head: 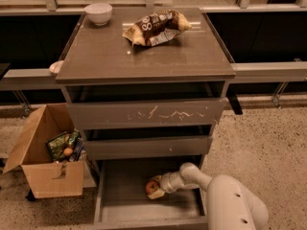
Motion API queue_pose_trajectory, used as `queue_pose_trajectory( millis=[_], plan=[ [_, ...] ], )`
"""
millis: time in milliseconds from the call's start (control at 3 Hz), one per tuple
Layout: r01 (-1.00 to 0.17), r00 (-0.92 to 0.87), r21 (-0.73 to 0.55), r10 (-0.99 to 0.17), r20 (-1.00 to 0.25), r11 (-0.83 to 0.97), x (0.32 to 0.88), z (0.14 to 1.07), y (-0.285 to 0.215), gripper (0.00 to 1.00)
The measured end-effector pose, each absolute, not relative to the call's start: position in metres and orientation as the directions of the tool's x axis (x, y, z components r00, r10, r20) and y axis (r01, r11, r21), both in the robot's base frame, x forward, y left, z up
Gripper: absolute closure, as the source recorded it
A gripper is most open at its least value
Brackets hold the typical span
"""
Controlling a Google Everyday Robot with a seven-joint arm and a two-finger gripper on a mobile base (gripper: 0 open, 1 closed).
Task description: Place apple into bottom drawer
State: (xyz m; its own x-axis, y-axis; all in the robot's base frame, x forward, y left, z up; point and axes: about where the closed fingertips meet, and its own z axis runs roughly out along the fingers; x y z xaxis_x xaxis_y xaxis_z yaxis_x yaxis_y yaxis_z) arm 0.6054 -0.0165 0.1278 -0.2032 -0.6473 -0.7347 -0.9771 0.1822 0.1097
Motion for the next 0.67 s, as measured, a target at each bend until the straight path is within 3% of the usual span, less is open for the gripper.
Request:
queue_pose_trajectory(
  millis=[333,667],
  plan=[
    [-0.977,-0.203,0.109,-0.647,-0.735,0.183,0.606,0.128,-0.017,0.01],
    [-0.975,-0.205,0.101,-0.616,-0.760,0.199,0.606,0.142,-0.029,0.00]
  ],
)
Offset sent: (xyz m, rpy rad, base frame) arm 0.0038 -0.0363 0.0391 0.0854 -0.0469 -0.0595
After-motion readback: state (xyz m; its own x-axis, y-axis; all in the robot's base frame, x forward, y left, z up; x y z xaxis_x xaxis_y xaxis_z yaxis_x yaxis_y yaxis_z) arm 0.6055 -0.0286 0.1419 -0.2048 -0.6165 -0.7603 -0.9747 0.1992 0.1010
